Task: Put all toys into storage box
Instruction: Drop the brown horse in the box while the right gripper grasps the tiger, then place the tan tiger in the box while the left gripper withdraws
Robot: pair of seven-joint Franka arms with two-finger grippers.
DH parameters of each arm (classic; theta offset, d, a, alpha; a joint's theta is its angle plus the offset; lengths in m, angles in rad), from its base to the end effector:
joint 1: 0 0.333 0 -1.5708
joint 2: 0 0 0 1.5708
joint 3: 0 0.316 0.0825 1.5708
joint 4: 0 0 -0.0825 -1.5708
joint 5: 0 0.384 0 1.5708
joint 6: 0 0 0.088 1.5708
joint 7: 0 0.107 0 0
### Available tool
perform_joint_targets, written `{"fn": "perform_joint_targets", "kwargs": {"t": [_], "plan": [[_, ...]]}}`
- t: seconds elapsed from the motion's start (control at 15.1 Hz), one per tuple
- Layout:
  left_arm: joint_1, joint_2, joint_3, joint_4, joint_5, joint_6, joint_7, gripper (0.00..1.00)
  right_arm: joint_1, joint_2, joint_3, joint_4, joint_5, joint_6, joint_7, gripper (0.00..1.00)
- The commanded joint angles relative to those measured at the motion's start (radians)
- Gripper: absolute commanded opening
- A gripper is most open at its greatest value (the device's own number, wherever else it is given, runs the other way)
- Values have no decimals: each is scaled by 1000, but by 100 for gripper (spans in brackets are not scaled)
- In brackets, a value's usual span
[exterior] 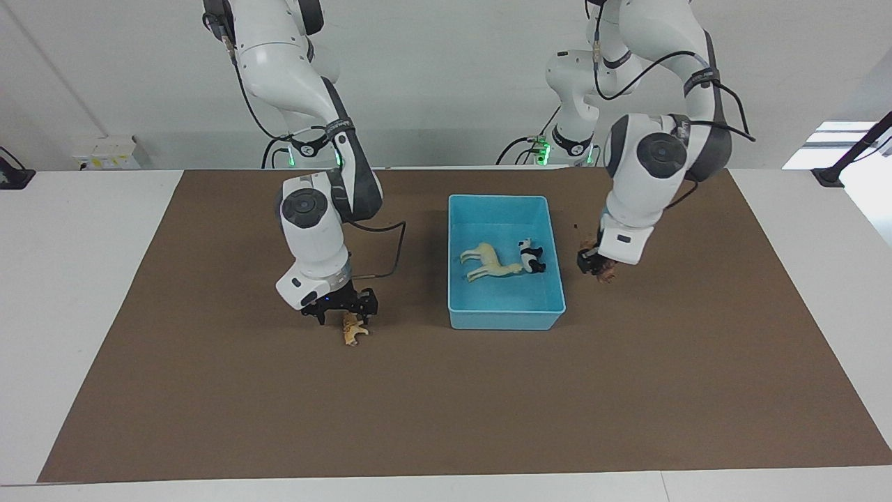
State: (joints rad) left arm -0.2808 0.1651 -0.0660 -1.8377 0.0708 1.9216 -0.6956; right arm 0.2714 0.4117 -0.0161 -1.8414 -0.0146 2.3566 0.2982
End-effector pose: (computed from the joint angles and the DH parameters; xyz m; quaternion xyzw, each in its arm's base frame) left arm 0.5624 -0.1963 0.4318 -0.9859 -0.1602 0.0214 0.0437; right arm 0.6295 0.1649 0.3142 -0.9985 0.0157 -0.0521 0.0059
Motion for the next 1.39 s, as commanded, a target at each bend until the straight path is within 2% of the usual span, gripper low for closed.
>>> {"fn": "perform_joint_targets", "kwargs": {"t": [0.0,0.07,0.13,0.2,0.26,0.46,0.53,0.59,0.66,0.73,0.79,0.92,1.06,1.19,1.32], "plan": [[-105,-21,17,-37,-17,35,-183,20,-8,-18,4,-64,15,78,-30,100],[-133,-27,17,-64,-17,69,-217,21,-6,-14,4,-65,15,82,-30,100],[-161,-41,17,-99,-17,118,-250,41,-5,-14,4,-65,15,84,-30,100],[-176,-51,17,-133,-17,155,-275,79,-3,-8,4,-65,15,87,-34,100],[-182,-55,18,-137,-17,154,-281,100,3,2,4,-67,15,108,-36,100],[-169,-61,25,-123,-17,109,-275,100,2,27,4,-81,13,165,-42,100],[-157,-84,34,-121,-17,88,-265,100,-1,30,4,-79,12,171,-57,100],[-111,-110,35,-121,-16,71,-242,100,-8,32,4,-79,12,182,-77,86],[-56,-133,32,-120,-16,51,-169,100,-11,33,4,-79,12,191,-85,66],[-14,-153,34,-118,-17,21,-63,100,-11,33,4,-76,13,187,-77,6],[36,-157,35,-101,-17,-15,43,100,-2,33,4,-73,15,182,-68,0],[97,-156,35,-62,-19,-91,224,100,5,32,4,-64,13,162,-56,0],[109,-142,37,-5,-20,-160,310,100,12,29,4,-15,12,83,-54,0],[143,-124,37,32,-20,-188,361,100,38,38,5,95,13,-50,-28,0],[170,-92,38,110,-20,-243,476,100,101,82,5,257,13,-205,63,0]]}}
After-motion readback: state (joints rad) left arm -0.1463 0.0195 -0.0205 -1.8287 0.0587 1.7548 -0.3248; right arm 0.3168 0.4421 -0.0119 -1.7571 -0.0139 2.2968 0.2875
